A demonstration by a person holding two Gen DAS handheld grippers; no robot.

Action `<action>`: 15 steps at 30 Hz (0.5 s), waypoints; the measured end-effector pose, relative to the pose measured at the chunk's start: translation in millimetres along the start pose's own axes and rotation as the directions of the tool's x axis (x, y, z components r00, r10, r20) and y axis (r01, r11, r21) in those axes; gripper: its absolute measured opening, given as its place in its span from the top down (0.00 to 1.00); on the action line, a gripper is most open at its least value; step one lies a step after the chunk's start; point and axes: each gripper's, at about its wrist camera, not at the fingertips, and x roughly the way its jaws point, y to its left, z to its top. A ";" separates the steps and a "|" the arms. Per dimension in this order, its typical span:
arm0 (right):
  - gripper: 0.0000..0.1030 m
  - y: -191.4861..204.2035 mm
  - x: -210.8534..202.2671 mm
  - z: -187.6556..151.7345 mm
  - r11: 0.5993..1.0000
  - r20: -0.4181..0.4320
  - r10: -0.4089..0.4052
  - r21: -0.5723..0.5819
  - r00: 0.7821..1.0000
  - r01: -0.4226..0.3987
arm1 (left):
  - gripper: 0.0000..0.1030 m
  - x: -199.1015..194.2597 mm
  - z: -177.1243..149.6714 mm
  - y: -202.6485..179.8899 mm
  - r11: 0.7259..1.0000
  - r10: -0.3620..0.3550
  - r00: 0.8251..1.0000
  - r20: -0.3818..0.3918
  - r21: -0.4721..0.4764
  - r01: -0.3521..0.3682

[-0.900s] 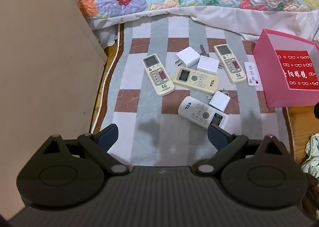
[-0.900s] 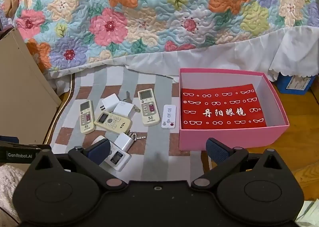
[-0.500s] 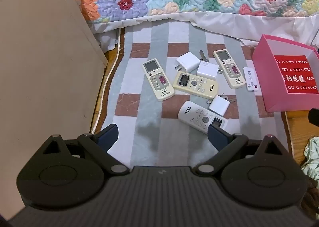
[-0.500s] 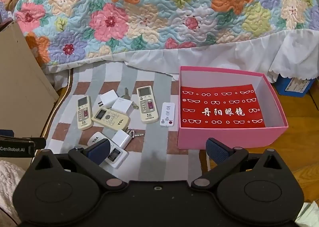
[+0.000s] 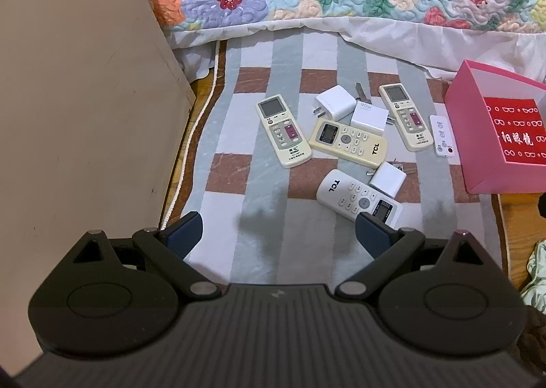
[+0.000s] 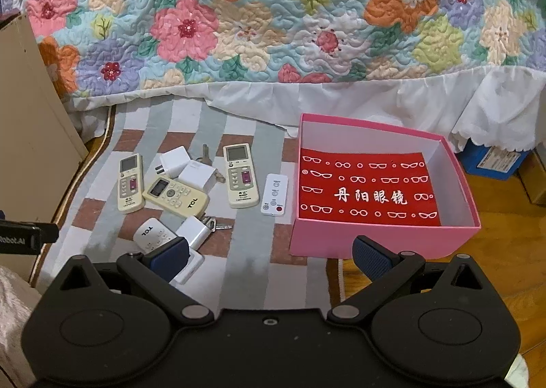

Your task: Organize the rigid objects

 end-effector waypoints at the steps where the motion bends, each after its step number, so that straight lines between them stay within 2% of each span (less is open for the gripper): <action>1: 0.00 1.4 -0.2 0.8 1.000 0.000 -0.005 -0.006 1.000 0.005 | 0.06 0.1 0.3 -0.2 1.000 0.001 1.000 0.000 0.002 -0.001; 15: 0.00 7.8 1.5 0.3 0.999 -0.008 -0.017 -0.045 1.000 0.016 | 0.06 1.6 -2.9 -1.7 1.000 -0.017 1.000 -0.003 0.001 0.017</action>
